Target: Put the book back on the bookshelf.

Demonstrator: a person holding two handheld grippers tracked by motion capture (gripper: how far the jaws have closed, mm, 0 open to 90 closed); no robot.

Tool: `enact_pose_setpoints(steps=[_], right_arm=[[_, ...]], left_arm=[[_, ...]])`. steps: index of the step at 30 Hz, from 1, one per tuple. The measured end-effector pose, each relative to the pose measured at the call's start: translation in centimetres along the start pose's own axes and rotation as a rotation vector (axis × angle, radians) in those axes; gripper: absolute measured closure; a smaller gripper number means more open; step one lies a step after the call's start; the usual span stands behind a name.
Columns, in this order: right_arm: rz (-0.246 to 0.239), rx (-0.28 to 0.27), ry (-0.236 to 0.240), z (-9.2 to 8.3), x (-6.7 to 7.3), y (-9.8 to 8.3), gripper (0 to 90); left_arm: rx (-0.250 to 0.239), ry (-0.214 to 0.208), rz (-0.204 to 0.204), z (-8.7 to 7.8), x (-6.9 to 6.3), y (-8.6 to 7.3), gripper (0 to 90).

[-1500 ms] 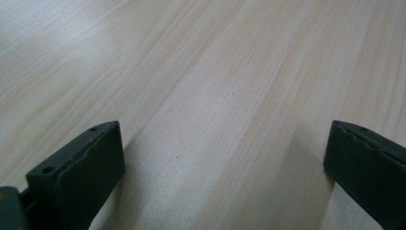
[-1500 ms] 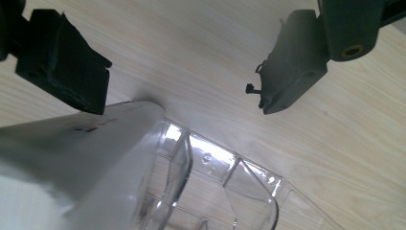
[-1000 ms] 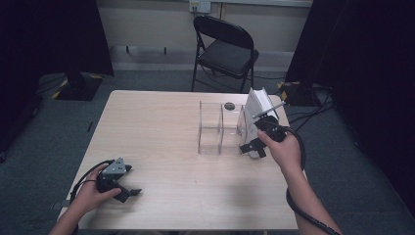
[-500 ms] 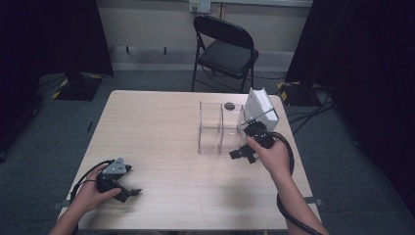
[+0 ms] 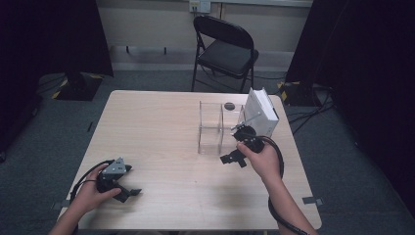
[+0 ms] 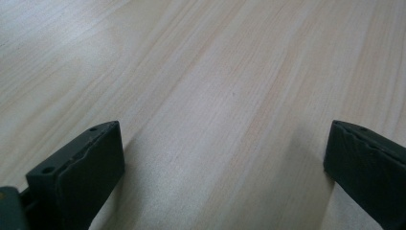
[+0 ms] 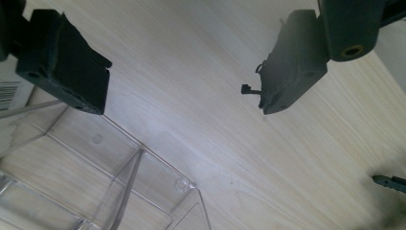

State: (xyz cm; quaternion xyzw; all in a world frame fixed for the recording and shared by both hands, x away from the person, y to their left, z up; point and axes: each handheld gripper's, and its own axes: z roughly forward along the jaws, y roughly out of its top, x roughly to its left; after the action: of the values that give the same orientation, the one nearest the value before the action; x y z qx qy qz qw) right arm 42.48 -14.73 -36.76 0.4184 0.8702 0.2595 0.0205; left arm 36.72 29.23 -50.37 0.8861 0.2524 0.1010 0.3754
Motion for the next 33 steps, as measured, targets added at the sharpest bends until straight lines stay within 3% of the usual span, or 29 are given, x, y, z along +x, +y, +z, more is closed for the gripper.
enact_pose_setpoints(steps=[8,21,33], right_arm=[[0.003,0.003,0.027,1.3,0.4,-0.5,16.6],[-0.051,0.012,0.056,3.3,1.5,-0.6,16.6],[-0.060,0.008,0.081,5.0,2.3,-0.7,16.6]], left_arm=[[0.000,0.000,0.000,0.0,0.0,0.0,0.0],[0.000,0.000,0.000,0.0,0.0,0.0,0.0],[0.000,0.000,0.000,0.0,0.0,0.0,0.0]])
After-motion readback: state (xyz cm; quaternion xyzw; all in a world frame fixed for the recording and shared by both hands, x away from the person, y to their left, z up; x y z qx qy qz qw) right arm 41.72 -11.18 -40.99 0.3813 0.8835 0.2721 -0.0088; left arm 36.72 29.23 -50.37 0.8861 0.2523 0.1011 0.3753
